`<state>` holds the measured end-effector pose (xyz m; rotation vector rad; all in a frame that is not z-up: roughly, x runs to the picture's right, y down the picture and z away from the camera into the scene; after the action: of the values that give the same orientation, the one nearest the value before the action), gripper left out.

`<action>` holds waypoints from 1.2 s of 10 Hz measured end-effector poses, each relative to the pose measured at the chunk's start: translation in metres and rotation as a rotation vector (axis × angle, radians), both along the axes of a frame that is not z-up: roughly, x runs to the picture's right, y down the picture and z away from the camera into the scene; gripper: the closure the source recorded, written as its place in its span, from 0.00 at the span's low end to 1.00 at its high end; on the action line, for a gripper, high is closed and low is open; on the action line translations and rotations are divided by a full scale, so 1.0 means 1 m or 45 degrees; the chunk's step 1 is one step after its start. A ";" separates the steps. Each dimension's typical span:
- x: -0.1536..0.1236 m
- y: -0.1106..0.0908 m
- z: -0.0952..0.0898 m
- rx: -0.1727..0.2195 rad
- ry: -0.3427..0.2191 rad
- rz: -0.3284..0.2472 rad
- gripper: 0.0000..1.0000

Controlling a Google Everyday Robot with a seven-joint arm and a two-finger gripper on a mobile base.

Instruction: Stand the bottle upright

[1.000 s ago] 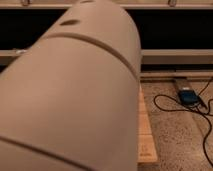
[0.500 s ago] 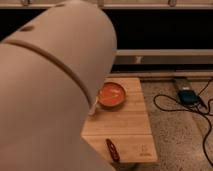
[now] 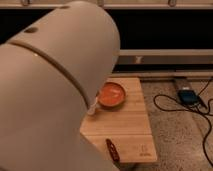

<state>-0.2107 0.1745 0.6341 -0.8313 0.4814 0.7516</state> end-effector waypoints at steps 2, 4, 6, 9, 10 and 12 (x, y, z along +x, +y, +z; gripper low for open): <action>0.013 -0.003 -0.002 0.000 -0.022 -0.038 0.86; 0.034 -0.004 -0.002 -0.002 -0.015 -0.076 0.86; 0.057 -0.007 0.009 -0.014 0.024 -0.128 0.86; 0.097 -0.013 0.026 -0.034 0.096 -0.176 0.86; 0.114 -0.018 0.033 -0.043 0.125 -0.181 0.86; 0.143 -0.027 0.039 -0.045 0.167 -0.191 0.86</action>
<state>-0.0678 0.1477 0.6731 -0.7728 0.6687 0.6631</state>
